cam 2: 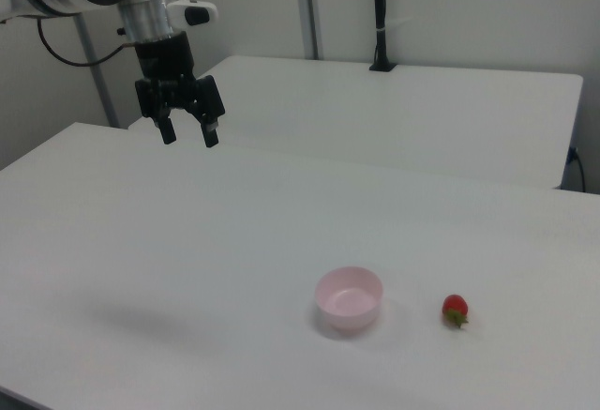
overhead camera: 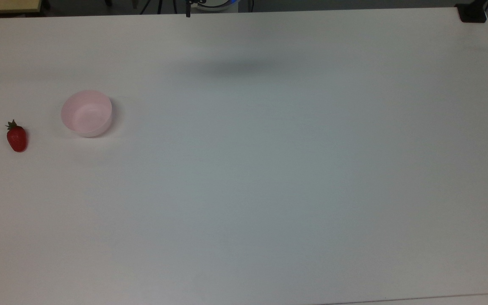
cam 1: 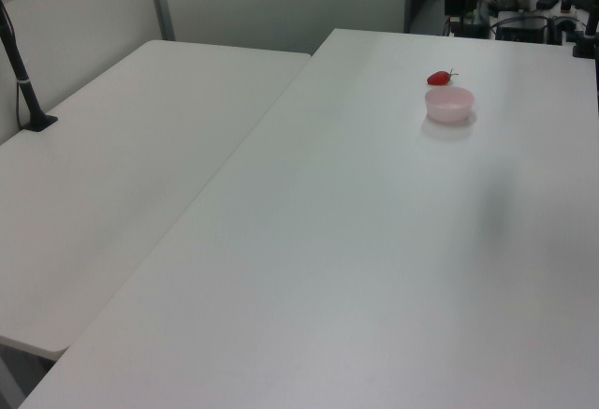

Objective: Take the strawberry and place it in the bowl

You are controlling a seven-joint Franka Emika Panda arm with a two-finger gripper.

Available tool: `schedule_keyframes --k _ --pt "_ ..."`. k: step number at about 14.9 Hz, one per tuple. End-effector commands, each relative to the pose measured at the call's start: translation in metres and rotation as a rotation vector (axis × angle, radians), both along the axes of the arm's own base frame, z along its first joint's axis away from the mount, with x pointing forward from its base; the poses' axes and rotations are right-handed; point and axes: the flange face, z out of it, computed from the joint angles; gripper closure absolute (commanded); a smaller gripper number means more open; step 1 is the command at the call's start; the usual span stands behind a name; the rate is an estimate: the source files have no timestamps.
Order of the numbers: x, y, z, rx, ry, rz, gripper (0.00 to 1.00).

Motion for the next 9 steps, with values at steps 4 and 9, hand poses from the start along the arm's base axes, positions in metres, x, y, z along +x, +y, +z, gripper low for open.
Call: schedule_keyframes --k 4,9 --pt "0.009 -0.040 -0.007 0.065 -0.002 0.078 0.00" --pt "0.029 -0.113 -0.038 0.072 -0.012 0.112 0.00"
